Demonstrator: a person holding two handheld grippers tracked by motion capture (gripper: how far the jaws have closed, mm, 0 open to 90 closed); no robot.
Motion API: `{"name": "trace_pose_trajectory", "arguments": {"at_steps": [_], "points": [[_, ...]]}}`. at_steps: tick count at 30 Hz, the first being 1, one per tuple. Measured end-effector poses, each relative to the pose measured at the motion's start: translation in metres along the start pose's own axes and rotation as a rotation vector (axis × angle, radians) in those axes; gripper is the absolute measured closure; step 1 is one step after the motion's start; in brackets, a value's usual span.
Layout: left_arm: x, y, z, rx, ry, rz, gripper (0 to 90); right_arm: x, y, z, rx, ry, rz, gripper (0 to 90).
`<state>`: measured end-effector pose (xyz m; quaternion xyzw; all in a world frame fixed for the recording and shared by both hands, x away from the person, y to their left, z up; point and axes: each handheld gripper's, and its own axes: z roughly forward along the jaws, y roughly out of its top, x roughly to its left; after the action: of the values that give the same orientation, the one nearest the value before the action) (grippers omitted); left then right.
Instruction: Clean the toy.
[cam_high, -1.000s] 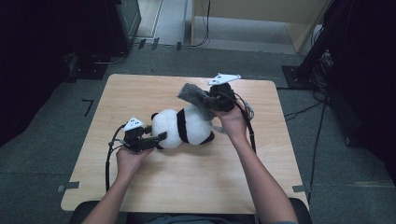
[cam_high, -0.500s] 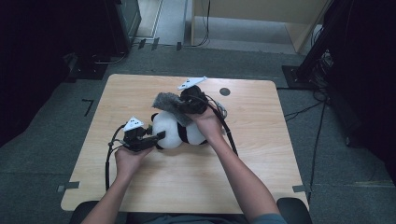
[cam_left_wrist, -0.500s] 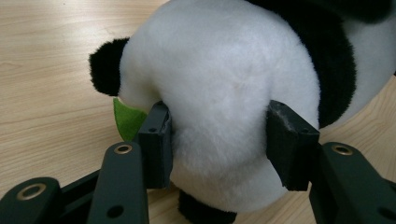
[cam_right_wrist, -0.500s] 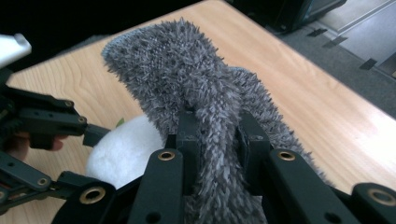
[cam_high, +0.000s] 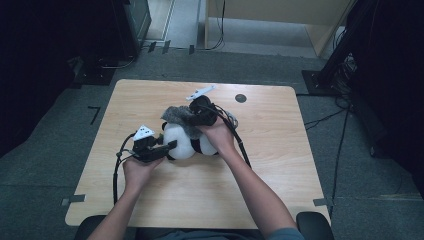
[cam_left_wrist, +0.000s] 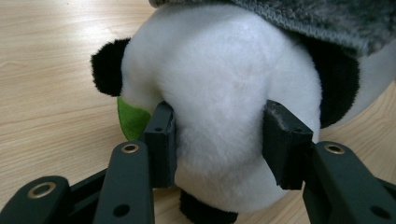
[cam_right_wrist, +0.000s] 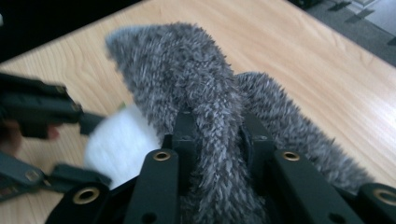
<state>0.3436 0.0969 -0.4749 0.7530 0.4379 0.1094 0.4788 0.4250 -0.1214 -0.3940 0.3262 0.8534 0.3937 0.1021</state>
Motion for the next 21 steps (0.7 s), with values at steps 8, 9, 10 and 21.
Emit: {"name": "trace_pose_trajectory", "arguments": {"at_steps": [8,9,10,21], "points": [[-0.002,0.000,0.001,-0.006,0.015,0.007,52.9,0.020,0.013,0.018,0.022,0.040,-0.037,74.2],[-0.001,0.000,0.001,-0.005,0.013,0.004,53.2,0.020,0.012,0.020,0.034,0.037,-0.036,74.4],[-0.001,0.000,0.001,-0.005,0.012,0.000,53.6,0.019,0.012,0.021,0.036,0.036,-0.035,74.5],[-0.001,0.000,0.001,-0.002,0.013,-0.007,56.3,-0.001,0.005,0.004,0.080,-0.031,-0.032,75.5]]}}
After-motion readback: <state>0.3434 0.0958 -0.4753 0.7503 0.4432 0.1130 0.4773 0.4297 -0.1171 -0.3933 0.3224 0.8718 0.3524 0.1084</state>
